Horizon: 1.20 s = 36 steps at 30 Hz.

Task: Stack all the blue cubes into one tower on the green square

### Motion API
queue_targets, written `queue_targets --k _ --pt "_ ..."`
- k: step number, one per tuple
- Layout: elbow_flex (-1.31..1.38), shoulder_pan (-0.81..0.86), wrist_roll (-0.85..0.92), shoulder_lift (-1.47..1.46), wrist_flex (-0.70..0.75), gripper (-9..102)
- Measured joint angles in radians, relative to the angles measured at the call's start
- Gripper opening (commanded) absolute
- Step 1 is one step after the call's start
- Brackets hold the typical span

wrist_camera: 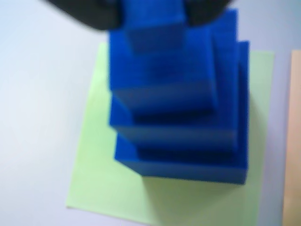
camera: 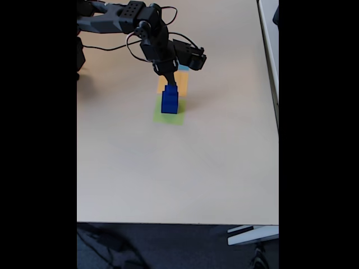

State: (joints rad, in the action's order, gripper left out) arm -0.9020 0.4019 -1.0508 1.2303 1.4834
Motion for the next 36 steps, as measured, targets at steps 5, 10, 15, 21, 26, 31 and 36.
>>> queue_targets --k 5,10,15,21,26,31,36 --pt "0.0 0.0 0.0 0.0 0.0 1" --pt "0.0 0.0 0.0 0.0 0.0 2" --pt "0.0 0.0 0.0 0.0 0.0 2" --pt "0.0 0.0 0.0 -0.015 -0.005 3" --pt "0.0 0.0 0.0 -0.015 -0.006 4" --pt "0.0 0.0 0.0 -0.015 -0.006 5" --pt "0.0 0.0 0.0 -0.015 -0.006 8"
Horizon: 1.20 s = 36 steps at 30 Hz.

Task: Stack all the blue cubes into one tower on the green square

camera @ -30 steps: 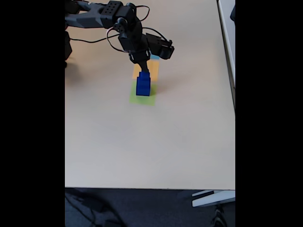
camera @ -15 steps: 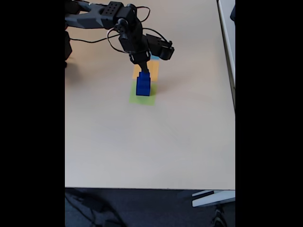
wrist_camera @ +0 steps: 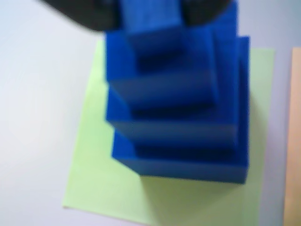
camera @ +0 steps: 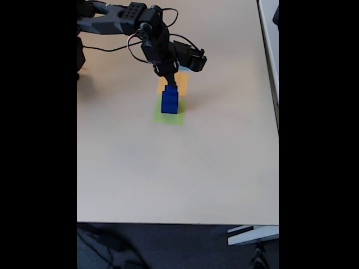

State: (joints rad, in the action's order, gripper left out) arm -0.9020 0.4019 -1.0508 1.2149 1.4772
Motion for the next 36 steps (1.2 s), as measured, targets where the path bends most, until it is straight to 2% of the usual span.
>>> queue_targets --k 7,21,28,34,36 --pt "0.0 0.0 0.0 0.0 0.0 12" --pt "0.0 0.0 0.002 0.002 0.0 12" --pt "0.0 0.0 0.041 0.104 0.055 11" --pt "0.0 0.0 0.087 0.278 0.12 0" --pt "-0.006 -0.014 0.1 0.351 0.13 0"
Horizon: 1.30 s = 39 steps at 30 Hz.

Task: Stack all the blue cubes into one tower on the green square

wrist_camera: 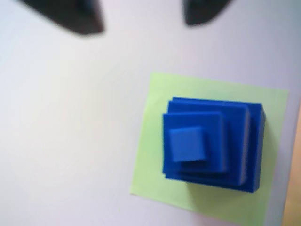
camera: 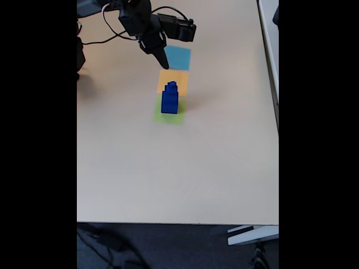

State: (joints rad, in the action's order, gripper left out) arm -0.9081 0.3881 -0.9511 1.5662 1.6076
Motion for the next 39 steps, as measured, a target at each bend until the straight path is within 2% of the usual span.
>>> queue_targets --k 8,14,24,31,39 --pt "-0.235 -0.15 0.052 0.327 -0.011 0" --pt "-0.649 -0.268 0.196 0.637 -0.261 0" --pt "-1.27 -0.351 0.52 1.048 -0.664 0" --pt "-1.62 -0.354 0.649 1.304 -0.798 0" --pt "-1.852 -0.353 0.678 1.522 -0.845 0"
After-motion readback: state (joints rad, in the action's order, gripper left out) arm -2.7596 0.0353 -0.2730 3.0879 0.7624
